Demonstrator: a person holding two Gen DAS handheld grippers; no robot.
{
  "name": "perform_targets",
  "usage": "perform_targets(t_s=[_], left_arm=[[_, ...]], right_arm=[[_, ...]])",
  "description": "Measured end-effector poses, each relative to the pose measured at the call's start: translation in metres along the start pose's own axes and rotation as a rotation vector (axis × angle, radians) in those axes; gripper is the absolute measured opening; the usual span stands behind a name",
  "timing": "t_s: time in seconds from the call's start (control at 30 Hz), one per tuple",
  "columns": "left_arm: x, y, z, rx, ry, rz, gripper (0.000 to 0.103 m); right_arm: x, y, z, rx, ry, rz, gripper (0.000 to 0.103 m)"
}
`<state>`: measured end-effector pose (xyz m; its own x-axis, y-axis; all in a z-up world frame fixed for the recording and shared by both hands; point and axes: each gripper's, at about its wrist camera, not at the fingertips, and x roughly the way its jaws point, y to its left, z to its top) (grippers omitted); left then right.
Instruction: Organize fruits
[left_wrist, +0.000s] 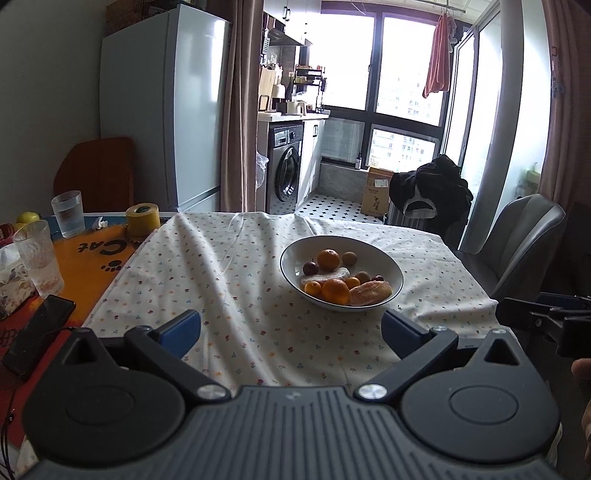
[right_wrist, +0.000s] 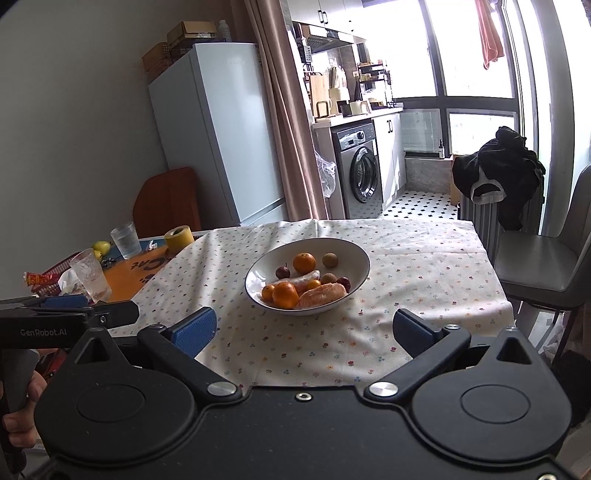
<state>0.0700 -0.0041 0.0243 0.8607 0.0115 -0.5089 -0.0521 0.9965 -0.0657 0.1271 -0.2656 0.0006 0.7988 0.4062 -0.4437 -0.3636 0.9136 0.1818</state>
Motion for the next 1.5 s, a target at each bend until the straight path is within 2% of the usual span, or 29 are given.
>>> perform_targets(t_s=[0.43,0.77,1.23,1.5], left_arm=[[-0.024,-0.005,-0.010,0.055,-0.009,-0.020,0.103],[-0.026,0.003,-0.011,0.006,-0.009,-0.022,0.103],[-0.028,0.004,-0.011,0.006,-0.002,-0.035,0.103],[-0.027,0.006,-0.011,0.005,0.009,-0.013,0.103]], right_arm=[[-0.025,0.014,-0.002,-0.038,-0.003,-0.011,0.103],[-0.021,0.019,-0.005,-0.047,0.015,0.011,0.103],[-0.017,0.023,-0.008,-0.052,0.031,-0.004,0.103],[-0.016,0.024,-0.009,-0.061,0.033,-0.011,0.103]])
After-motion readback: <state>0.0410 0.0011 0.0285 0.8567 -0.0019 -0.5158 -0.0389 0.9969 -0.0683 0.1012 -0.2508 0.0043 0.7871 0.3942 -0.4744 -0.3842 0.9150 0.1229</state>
